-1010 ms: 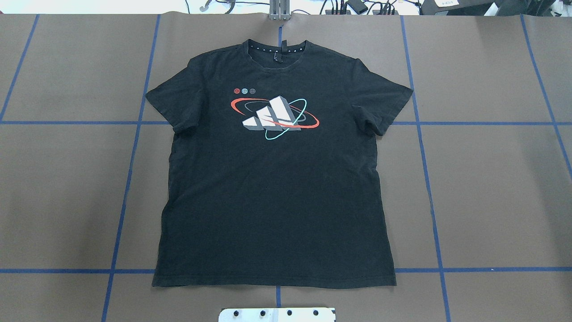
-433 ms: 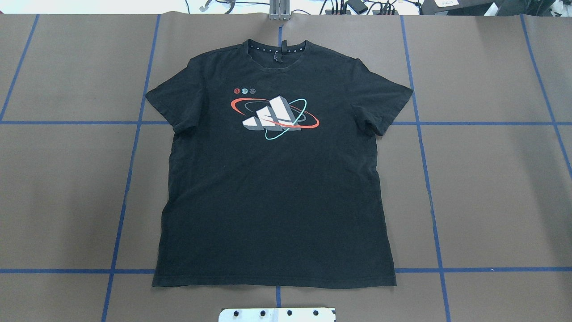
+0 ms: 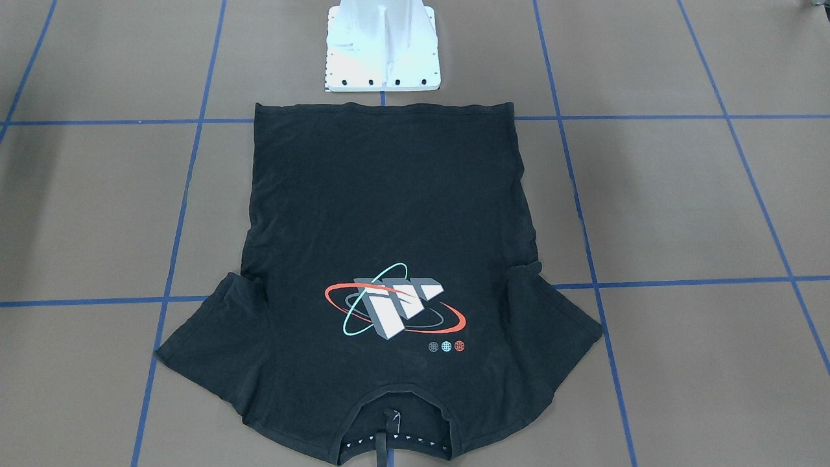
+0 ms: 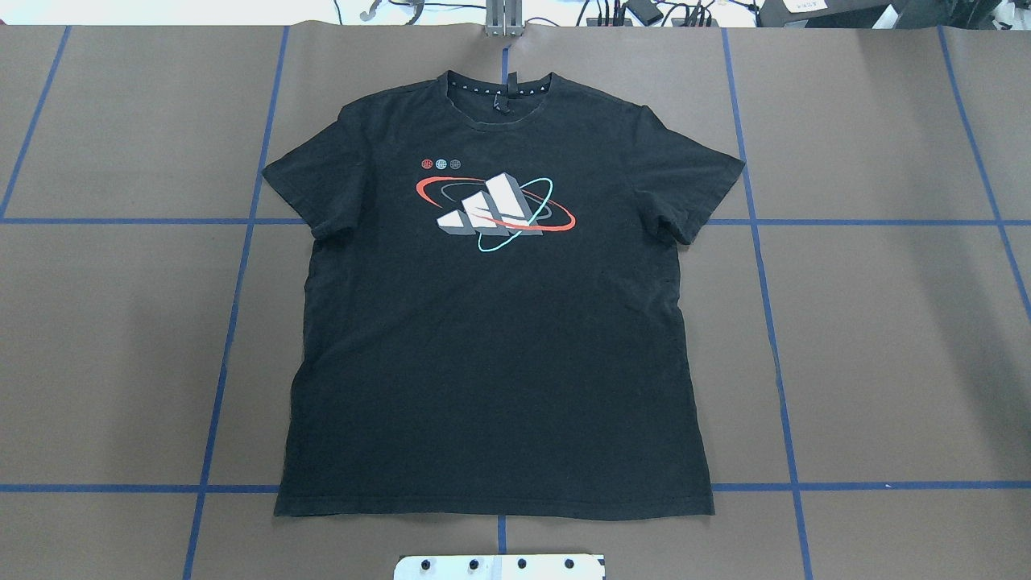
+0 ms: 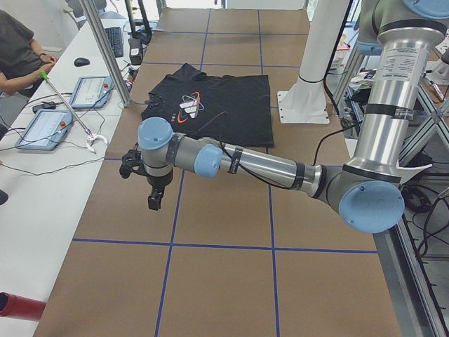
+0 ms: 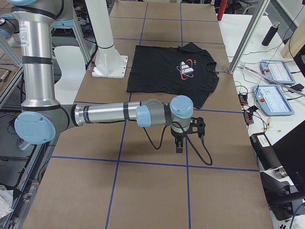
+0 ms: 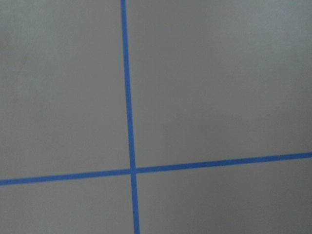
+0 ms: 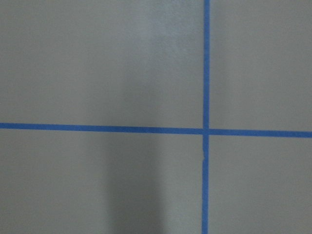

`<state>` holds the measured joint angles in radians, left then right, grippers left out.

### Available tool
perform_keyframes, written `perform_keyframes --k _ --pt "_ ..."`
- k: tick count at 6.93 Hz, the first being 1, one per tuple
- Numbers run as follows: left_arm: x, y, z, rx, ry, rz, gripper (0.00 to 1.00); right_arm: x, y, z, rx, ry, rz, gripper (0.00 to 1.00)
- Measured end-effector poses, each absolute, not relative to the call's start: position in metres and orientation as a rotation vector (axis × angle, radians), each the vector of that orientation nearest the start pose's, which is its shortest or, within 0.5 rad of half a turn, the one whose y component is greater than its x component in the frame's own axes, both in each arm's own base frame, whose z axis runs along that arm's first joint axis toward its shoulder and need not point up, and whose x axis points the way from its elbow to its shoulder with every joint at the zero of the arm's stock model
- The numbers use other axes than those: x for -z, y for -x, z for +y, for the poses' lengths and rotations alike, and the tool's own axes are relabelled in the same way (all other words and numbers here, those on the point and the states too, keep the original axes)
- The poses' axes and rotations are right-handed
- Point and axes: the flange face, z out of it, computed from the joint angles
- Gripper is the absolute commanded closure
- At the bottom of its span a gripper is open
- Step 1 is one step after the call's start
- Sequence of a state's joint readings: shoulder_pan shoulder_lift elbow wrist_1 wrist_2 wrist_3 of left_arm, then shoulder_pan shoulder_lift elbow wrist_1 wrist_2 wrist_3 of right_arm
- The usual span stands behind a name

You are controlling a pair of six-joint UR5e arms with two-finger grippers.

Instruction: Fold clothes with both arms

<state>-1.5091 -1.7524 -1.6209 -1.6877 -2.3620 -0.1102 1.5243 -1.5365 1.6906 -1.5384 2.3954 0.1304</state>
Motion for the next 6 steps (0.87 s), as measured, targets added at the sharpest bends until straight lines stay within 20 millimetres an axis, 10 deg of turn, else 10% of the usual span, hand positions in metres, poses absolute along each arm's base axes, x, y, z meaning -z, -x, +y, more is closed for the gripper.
perform_keyframes --k 6 --pt "-0.477 -0.016 -0.604 -0.162 -0.477 0.867 0.00 -0.506 0.087 -0.578 0.198 -0.224 -0.894 0.00"
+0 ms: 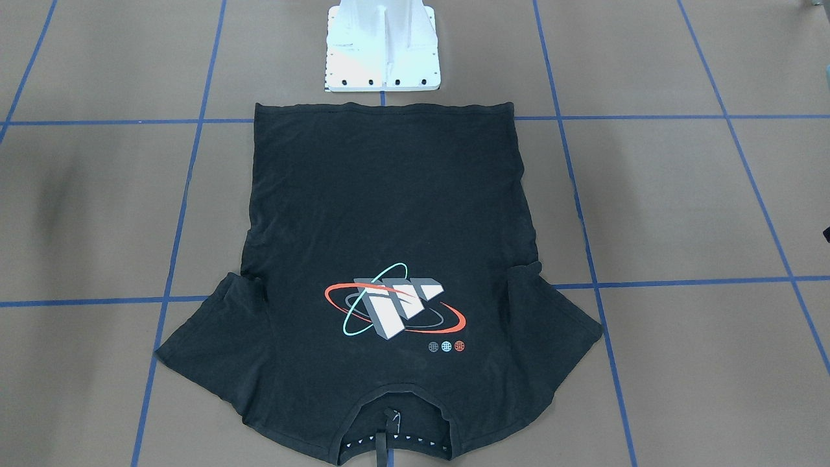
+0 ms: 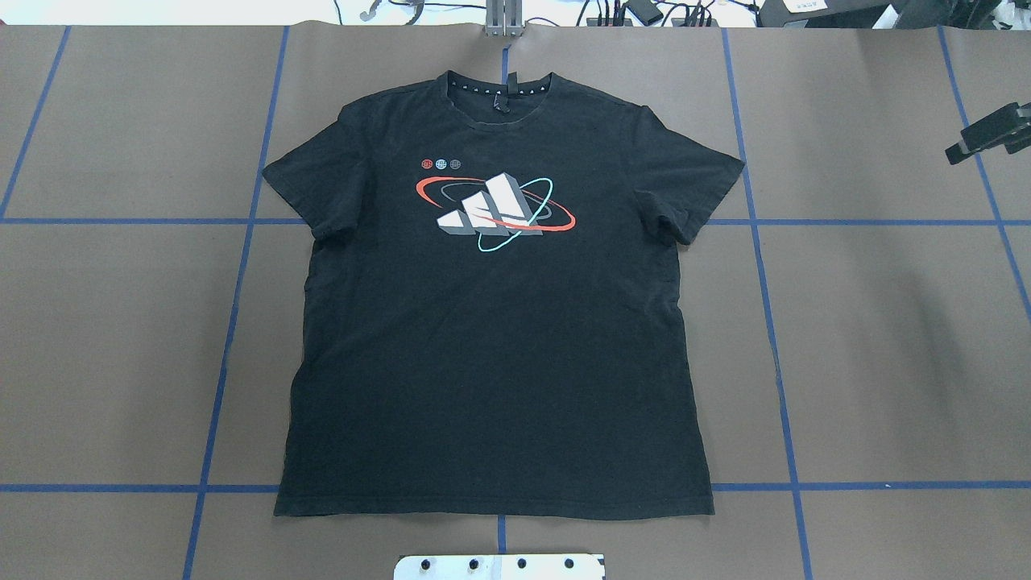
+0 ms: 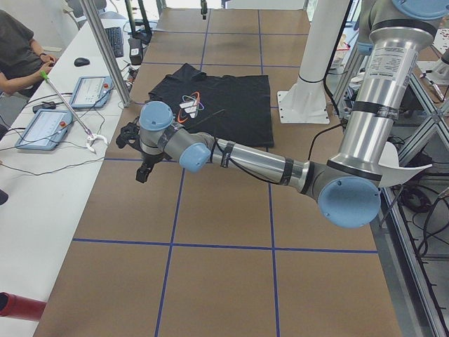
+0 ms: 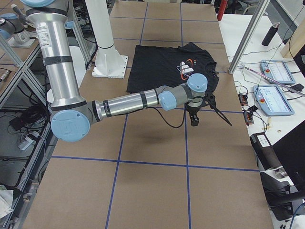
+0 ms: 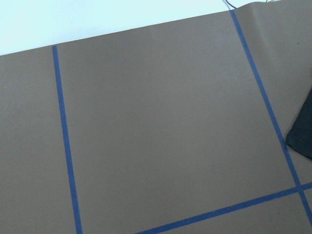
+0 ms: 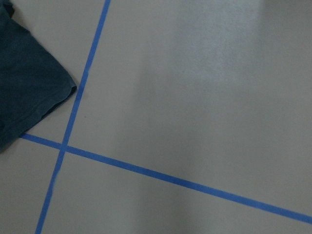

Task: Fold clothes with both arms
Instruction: 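Move the right gripper down to the shirt's sleeve farthest from the robot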

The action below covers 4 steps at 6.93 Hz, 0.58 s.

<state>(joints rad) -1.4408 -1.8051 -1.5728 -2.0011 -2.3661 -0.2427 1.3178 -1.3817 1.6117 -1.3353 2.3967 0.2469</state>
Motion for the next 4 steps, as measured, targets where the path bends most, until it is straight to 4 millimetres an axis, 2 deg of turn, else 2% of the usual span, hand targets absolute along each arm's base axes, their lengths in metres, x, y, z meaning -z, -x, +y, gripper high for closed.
perform_keyframes --k 1,3,4 --pt "-0.486 -0.017 -0.605 -0.180 -0.521 0.872 0.00 -0.507 0.112 -0.589 0.210 -0.244 -0.915 0.00" --pt "-0.516 -0.020 -0.606 -0.160 -0.566 0.896 0.00 -0.480 0.158 -0.624 0.233 -0.262 -0.945 0.03" --pt "-0.523 -0.026 -0.610 -0.139 -0.560 0.909 0.01 -0.466 0.177 -0.641 0.248 -0.267 -0.949 0.02"
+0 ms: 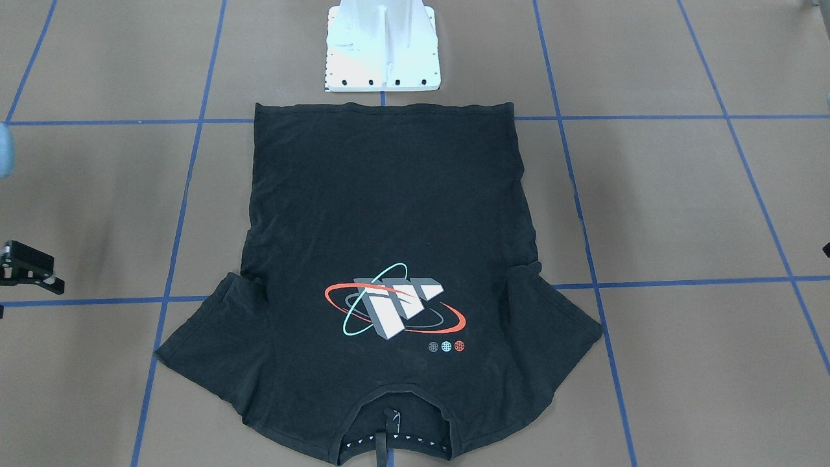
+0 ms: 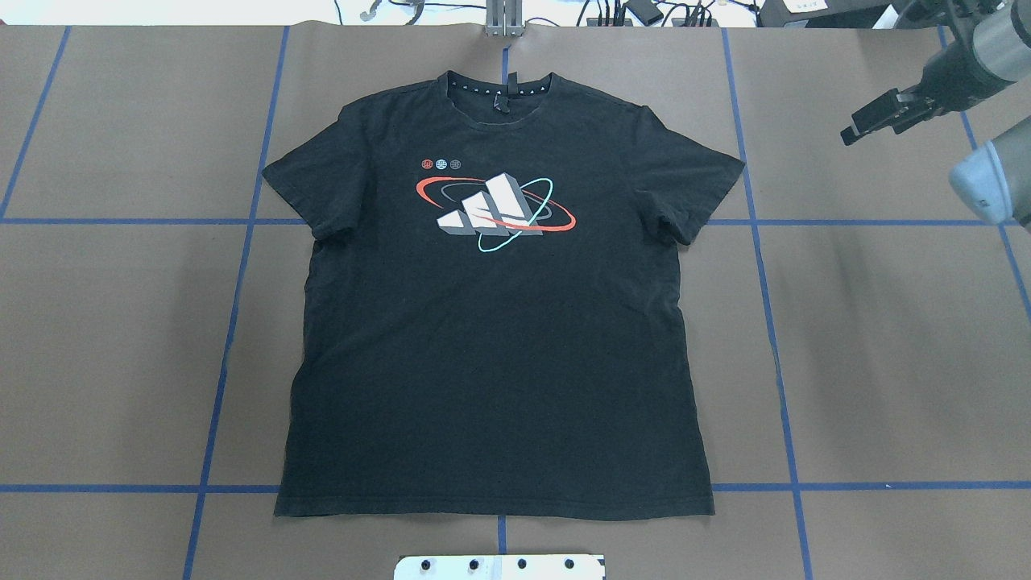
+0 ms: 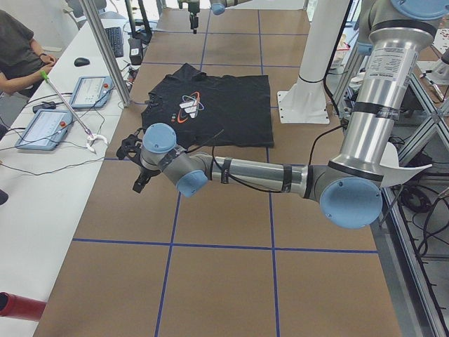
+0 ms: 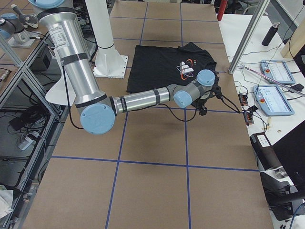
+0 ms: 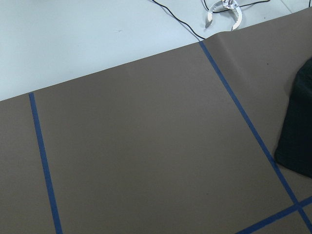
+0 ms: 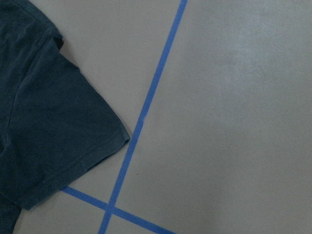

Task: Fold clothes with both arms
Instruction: 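Move the right gripper down to the shirt's sleeve farthest from the robot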

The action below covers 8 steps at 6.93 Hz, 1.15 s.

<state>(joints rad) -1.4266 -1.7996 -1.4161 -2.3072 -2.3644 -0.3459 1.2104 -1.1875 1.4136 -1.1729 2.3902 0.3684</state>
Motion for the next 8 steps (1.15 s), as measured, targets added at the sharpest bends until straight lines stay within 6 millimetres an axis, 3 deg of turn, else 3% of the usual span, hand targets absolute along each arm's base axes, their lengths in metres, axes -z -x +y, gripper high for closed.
perform_keyframes --k 2,3,5,8 --pt "-0.523 -0.044 -0.615 -0.096 -0.553 0.928 0.01 -0.440 0.215 -0.663 0.224 -0.286 -0.918 0.02" --pt "-0.522 -0.049 -0.616 -0.053 -0.563 0.931 0.01 -0.435 0.238 -0.664 0.198 -0.312 -0.904 0.02" --pt "-0.520 -0.063 -0.616 0.008 -0.574 0.954 0.01 -0.442 0.281 -0.659 0.155 -0.342 -0.921 0.09" --pt "-0.514 -0.069 -0.616 0.019 -0.584 0.971 0.01 -0.449 0.322 -0.664 0.138 -0.335 -0.911 0.10"
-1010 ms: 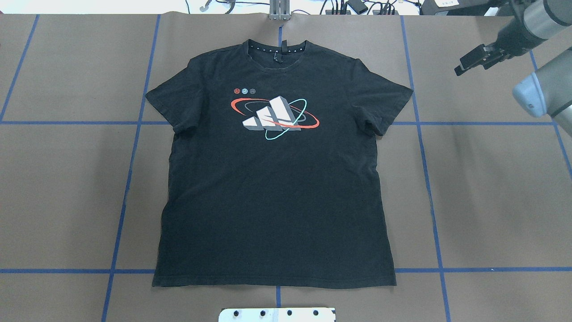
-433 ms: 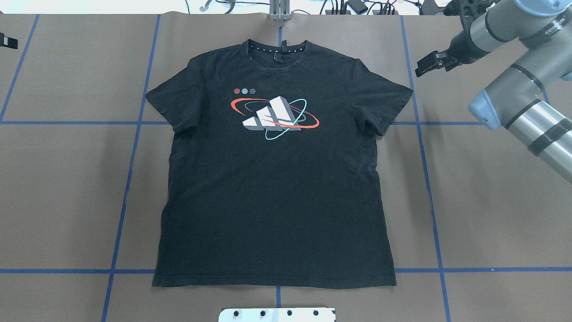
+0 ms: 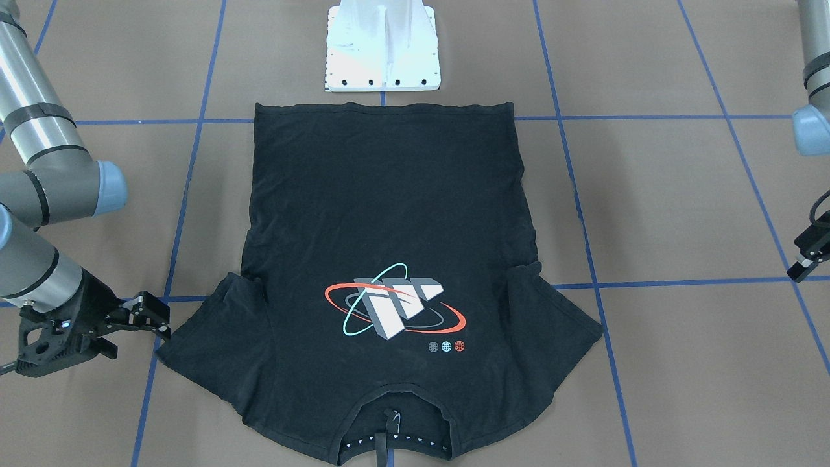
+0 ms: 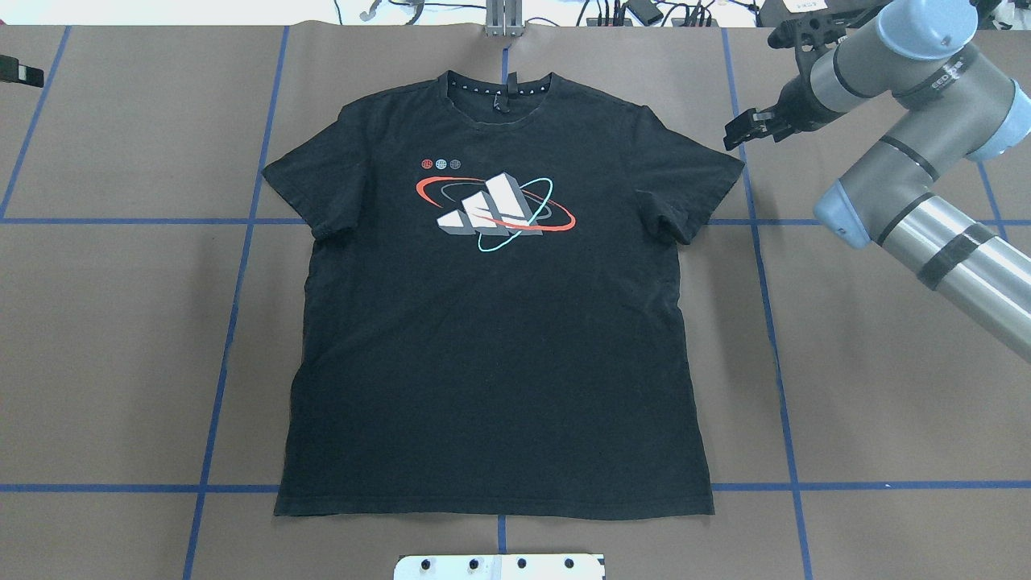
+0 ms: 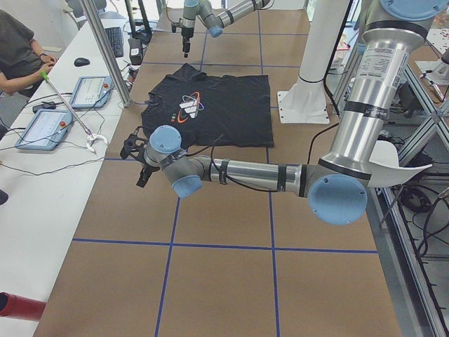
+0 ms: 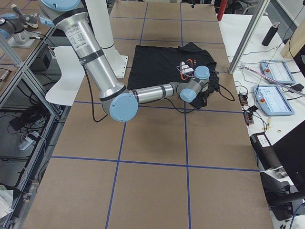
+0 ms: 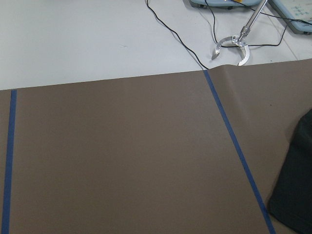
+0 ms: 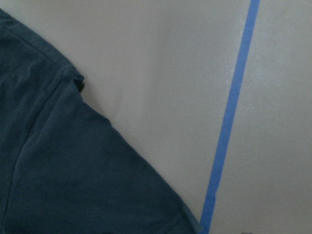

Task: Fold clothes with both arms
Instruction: 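Move the right gripper down to the shirt's sleeve farthest from the robot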

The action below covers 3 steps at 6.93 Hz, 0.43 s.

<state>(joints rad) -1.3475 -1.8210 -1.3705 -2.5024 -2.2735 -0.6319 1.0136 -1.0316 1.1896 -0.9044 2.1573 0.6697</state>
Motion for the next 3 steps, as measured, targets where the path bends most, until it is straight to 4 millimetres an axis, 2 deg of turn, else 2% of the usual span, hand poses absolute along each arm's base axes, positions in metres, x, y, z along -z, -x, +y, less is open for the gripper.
perform_keyframes --k 2,3 --pt "-0.509 -0.070 -0.618 0.021 -0.589 0.975 0.01 -0.456 0.346 -0.665 0.148 -0.316 -0.892 0.10" --pt "-0.507 -0.070 -0.618 0.021 -0.591 0.976 0.01 -0.463 0.351 -0.665 0.148 -0.305 -0.881 0.10"
